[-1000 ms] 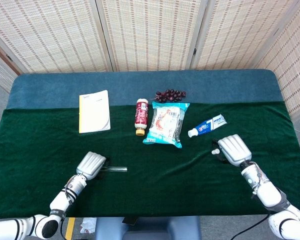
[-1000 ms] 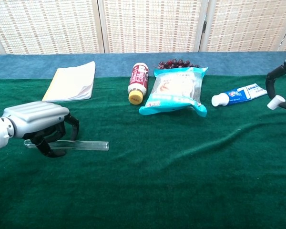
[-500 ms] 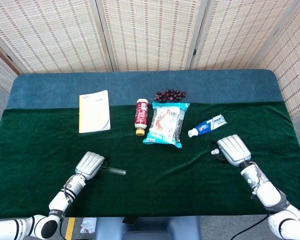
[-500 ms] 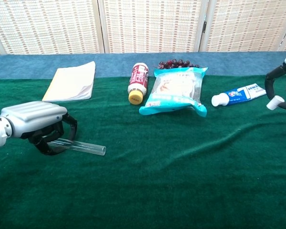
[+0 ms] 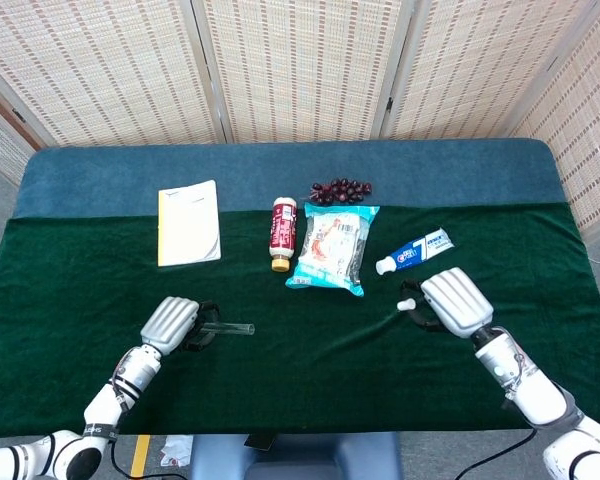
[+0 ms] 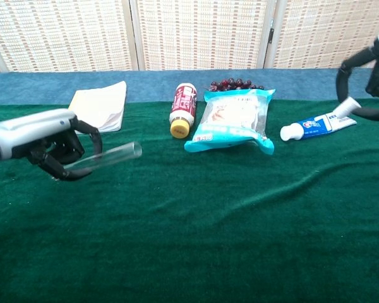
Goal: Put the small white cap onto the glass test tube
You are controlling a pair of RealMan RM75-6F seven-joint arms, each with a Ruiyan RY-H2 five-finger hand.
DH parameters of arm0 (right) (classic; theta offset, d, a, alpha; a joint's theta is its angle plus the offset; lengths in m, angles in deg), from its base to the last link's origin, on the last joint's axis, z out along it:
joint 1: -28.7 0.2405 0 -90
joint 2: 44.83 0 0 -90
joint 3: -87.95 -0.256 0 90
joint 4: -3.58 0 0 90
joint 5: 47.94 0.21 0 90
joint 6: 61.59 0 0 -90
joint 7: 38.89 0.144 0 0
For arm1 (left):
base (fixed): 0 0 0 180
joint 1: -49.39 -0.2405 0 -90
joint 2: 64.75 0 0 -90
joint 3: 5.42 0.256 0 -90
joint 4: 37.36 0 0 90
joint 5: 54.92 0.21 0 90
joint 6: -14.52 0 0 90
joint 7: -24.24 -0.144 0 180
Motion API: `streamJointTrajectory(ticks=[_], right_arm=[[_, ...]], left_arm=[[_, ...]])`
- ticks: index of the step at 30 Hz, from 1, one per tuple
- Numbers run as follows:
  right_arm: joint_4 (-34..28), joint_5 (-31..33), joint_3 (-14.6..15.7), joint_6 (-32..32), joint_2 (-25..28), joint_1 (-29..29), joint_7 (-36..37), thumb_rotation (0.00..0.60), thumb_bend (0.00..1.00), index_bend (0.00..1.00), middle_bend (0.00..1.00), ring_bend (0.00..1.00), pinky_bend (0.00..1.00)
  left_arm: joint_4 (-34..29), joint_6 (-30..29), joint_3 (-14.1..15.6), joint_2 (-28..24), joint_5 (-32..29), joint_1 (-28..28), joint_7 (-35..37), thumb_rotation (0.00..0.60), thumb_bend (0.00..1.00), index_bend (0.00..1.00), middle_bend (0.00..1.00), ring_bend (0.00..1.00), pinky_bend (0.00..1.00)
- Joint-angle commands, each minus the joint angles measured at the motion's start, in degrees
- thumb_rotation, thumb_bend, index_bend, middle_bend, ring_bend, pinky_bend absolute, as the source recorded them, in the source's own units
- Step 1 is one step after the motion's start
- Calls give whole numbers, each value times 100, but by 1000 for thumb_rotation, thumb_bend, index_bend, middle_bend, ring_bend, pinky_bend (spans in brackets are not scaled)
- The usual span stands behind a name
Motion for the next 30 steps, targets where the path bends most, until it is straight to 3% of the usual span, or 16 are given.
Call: streamJointTrajectory(ticks=[1,11,20,30], right_arm=[[-341,-453,-82,-131,94,135,460,590,596,830,1000,1000,1000],[-936,-615,-446,55,18,607,383,589,599,832,1000,1000,1000],[-1398,-260,-752,411,-141,1026,-124,591,599,834,1000,1000,1000],[-1525,257,-897,694,-382,1357,-731,589,599,834,1000,1000,1000]], left_arm=[[-318,-70,-123,-291,385,-104,898,600,463,702,927,887,826],[-771,225,-251,-532,369,38,1427,600,473,717,936,893,830],[-1000,401,-365,-513,89,211,1198,600,485,723,939,895,832],[-1176,435,-450,-503,-205,308,995,600,492,724,941,897,832]])
